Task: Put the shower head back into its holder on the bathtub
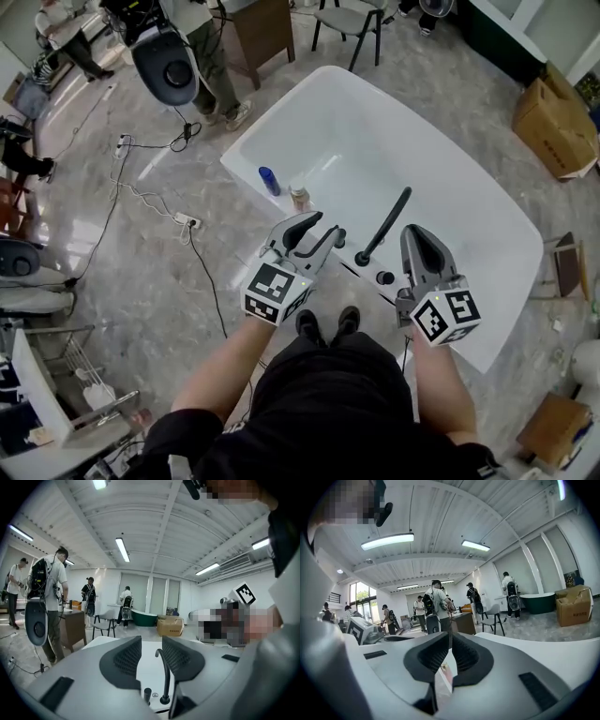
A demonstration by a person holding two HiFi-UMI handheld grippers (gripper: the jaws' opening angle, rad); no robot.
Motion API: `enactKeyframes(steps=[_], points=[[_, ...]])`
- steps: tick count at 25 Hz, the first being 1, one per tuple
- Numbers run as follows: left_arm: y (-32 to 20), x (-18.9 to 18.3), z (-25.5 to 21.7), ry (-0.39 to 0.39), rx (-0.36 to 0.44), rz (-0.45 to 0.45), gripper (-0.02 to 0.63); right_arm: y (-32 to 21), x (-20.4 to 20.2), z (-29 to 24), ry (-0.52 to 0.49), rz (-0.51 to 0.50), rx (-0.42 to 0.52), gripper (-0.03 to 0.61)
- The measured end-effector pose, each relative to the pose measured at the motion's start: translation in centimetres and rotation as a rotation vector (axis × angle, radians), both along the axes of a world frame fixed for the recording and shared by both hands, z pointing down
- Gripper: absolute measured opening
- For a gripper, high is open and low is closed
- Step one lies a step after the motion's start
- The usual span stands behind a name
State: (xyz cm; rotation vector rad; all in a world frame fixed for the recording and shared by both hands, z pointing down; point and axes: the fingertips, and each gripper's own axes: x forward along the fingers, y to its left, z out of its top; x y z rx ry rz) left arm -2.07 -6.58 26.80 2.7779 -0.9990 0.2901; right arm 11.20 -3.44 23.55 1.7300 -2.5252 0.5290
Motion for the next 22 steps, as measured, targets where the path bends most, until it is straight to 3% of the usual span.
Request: enactKeyframes(steps=[5, 15, 22], points=[[0.5, -1.0, -4.0, 0.002, 0.03, -0.077, 0.13, 0.3, -0.5, -3.6, -0.005, -0.078, 0.049, 0.014], [2.3, 2.6, -9.2, 0.027, 0.058, -0.186, 0.096, 2.4, 5.9, -8.3, 0.047, -0.179, 0.152, 0.012], [2.0, 4.0, -11.2, 0.062, 0.079, -0.259, 0.061, 3.5, 10.8, -9.1, 0.077, -0.137, 0.204, 0.012]])
